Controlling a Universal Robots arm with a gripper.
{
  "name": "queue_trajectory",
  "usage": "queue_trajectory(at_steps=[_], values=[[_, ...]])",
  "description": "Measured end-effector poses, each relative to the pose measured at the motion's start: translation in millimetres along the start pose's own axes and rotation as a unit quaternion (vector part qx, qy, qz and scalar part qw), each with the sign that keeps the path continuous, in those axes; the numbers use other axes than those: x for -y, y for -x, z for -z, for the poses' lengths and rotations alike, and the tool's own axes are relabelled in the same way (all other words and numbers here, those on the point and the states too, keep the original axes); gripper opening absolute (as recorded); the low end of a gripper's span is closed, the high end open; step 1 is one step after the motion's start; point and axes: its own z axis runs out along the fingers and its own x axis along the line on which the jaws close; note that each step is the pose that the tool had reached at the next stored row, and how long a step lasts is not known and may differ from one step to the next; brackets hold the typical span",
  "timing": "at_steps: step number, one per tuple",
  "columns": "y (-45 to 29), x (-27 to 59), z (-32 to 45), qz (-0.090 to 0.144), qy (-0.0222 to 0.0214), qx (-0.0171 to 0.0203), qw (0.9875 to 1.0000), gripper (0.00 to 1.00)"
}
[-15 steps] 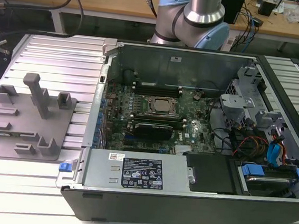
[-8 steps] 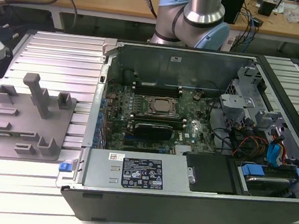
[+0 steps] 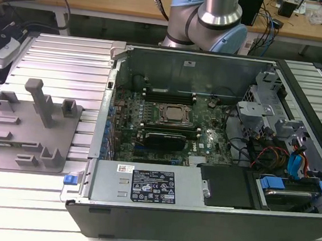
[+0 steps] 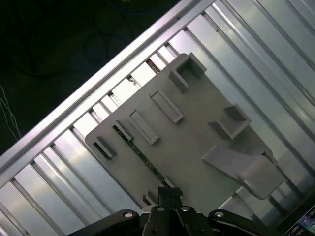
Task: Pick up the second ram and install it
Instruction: 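Pick up the second ram and move it above second insertion slot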
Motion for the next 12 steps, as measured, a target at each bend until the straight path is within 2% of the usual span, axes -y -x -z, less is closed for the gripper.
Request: queue_trajectory(at_steps=[2, 3, 5, 6, 7, 8, 9, 10, 12], values=[[0.0, 0.1, -1.1, 0.023, 0.0005, -0.0007, 0.9997, 0.08], [0.0, 0.1, -2.0, 0.043, 0.001, -0.0013, 0.9991, 0.08], [-0.1, 0.1, -4.0, 0.086, 0.0021, -0.0027, 0.9962, 0.08], [-0.1, 0.2, -4.9, 0.107, 0.0026, -0.0034, 0.9942, 0.08], [-0.1, 0.2, -5.9, 0.129, 0.0031, -0.0041, 0.9917, 0.08], [-0.2, 0.2, -7.3, 0.157, 0.0038, -0.0049, 0.9875, 0.08], [-0.2, 0.3, -7.9, 0.172, 0.0042, -0.0054, 0.9851, 0.08], [-0.2, 0.3, -8.8, 0.19, 0.0046, -0.006, 0.9817, 0.08], [-0.2, 0.3, -10.1, 0.219, 0.0053, -0.0069, 0.9758, 0.08]])
